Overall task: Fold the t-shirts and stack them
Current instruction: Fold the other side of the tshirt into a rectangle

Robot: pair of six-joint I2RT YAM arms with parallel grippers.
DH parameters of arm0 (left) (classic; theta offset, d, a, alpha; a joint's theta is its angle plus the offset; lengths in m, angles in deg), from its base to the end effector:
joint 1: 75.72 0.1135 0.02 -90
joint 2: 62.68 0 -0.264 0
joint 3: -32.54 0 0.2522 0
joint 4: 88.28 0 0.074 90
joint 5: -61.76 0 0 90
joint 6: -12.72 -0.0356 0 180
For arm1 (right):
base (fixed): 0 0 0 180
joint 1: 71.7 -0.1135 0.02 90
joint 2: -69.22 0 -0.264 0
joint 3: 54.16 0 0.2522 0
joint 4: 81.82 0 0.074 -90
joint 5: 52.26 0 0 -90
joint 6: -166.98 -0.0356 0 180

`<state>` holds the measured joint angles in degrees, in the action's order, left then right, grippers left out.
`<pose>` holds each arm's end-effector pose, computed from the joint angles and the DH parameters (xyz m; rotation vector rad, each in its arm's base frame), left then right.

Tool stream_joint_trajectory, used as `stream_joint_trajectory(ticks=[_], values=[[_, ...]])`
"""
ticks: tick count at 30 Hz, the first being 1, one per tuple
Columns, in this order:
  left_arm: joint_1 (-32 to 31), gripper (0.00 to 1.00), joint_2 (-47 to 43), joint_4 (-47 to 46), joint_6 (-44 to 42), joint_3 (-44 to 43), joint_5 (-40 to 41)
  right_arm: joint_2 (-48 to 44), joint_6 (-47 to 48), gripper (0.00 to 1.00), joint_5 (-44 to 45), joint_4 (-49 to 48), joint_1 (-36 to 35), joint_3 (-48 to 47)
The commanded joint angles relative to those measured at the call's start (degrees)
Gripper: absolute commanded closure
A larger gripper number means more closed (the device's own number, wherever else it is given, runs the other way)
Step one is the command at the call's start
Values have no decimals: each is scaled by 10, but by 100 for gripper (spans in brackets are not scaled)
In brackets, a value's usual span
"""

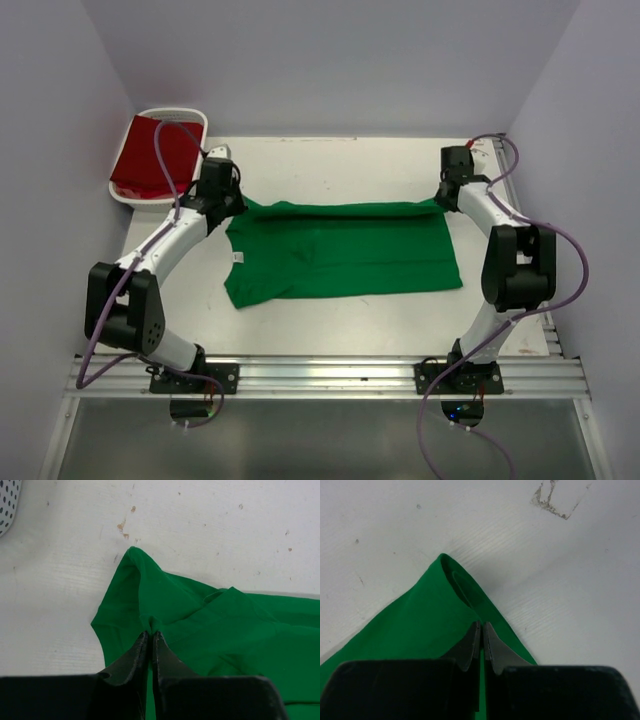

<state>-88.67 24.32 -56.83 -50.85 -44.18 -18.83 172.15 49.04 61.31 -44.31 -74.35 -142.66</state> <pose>0.3285 -0.0696 0.2595 -0.3528 2.2656 -0.1684 0.3893 0.0038 0.2240 0.6901 2.2915 -0.2632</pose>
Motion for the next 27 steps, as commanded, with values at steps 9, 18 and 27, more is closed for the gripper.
stream_joint_trajectory(ticks=[9,18,27], values=[[-13,100,-63,30,27,73,25,-66,-15,100,27,-5,4,63],[-19,100,-64,19,42,133,38,-103,-19,100,27,-12,3,115],[-20,100,-32,9,54,148,51,-84,-26,100,17,-24,3,139]])
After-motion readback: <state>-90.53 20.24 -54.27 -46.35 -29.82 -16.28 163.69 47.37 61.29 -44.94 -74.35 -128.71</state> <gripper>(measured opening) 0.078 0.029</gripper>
